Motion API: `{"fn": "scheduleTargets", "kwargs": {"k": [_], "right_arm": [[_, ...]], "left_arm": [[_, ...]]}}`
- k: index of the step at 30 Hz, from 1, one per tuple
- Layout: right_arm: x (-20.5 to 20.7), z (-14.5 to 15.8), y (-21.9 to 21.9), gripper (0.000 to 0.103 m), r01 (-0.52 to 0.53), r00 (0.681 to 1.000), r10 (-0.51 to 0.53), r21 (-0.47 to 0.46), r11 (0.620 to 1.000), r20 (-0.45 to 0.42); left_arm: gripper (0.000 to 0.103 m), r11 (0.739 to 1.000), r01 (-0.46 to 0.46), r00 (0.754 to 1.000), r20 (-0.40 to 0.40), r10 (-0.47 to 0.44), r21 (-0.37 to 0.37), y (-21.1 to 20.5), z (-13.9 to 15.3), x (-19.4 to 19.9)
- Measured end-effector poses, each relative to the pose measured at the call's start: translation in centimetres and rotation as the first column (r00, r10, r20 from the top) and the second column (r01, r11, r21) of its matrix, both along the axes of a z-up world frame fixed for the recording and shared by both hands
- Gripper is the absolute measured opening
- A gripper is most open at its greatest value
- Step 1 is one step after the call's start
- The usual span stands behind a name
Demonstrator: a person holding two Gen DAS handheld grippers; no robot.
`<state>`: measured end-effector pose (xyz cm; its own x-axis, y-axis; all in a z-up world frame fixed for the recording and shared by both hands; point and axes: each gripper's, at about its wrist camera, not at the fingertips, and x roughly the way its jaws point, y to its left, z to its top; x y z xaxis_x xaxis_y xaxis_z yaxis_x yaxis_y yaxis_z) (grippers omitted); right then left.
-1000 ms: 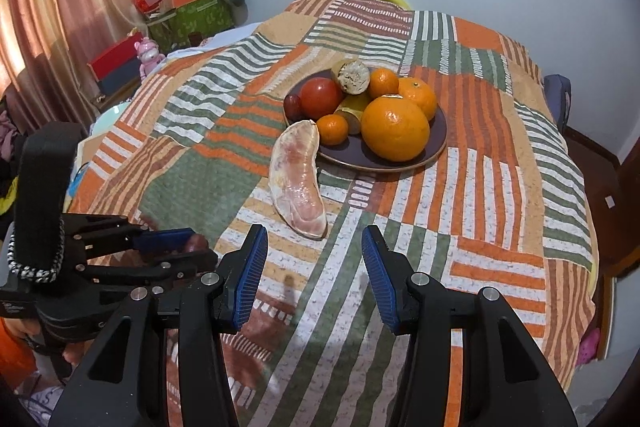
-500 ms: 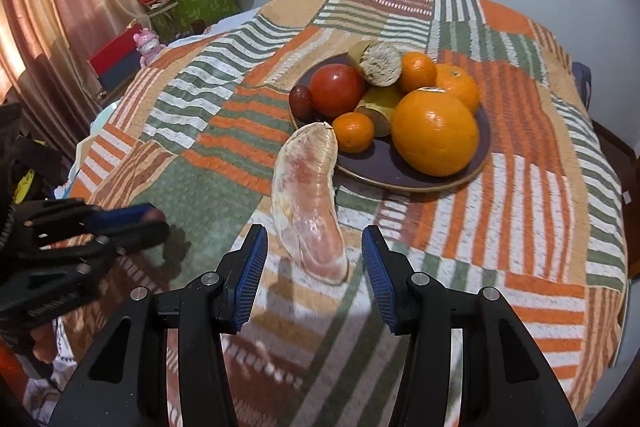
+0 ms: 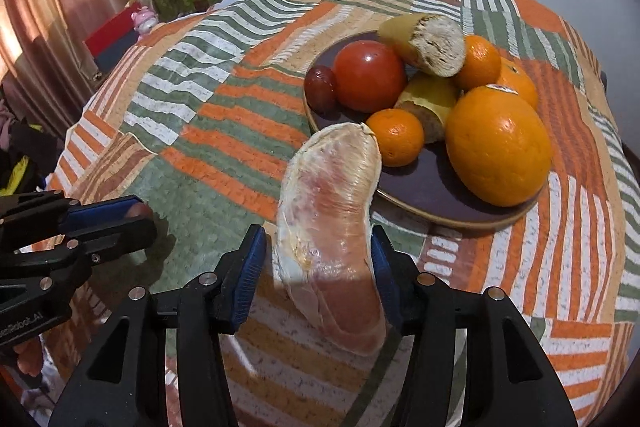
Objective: Organize fruits
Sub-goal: 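Carry the plum to the plate with the left tool while the right tool lifts the pomelo segment over it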
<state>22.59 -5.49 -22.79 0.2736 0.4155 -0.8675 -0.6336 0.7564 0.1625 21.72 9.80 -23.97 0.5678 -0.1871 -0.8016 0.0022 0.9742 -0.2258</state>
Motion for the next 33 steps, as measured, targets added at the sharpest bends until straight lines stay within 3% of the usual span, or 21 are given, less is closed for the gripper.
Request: {"fn": "scheduleTargets", "kwargs": {"k": [3, 8, 18, 33], "right_arm": [[-0.1, 0.0, 0.1, 0.042, -0.004, 1.000, 0.004, -0.022, 1.000, 0.024], [-0.2, 0.5, -0.7, 0.041, -0.001, 1.000, 0.001, 0.024, 1.000, -0.007], [-0.4, 3.9, -3.8, 0.040, 0.058, 0.996, -0.063, 0.089, 0.994, 0.059], [3.4, 9.0, -8.2, 0.041, 0.159, 0.964, -0.192, 0.178, 0.971, 0.182]], "left_arm": [[0.019, 1.000, 0.002, 1.000, -0.001, -0.002, -0.003, -0.2, -0.1, 0.0], [0.019, 1.000, 0.006, 1.000, 0.014, -0.006, -0.005, -0.6, 0.6, -0.3], [0.019, 1.000, 0.026, 0.996, 0.089, -0.026, 0.000, -1.8, 3.8, -0.1], [0.019, 0.997, 0.079, 0.978, 0.191, -0.082, 0.022, -4.3, 7.7, 5.3]]}}
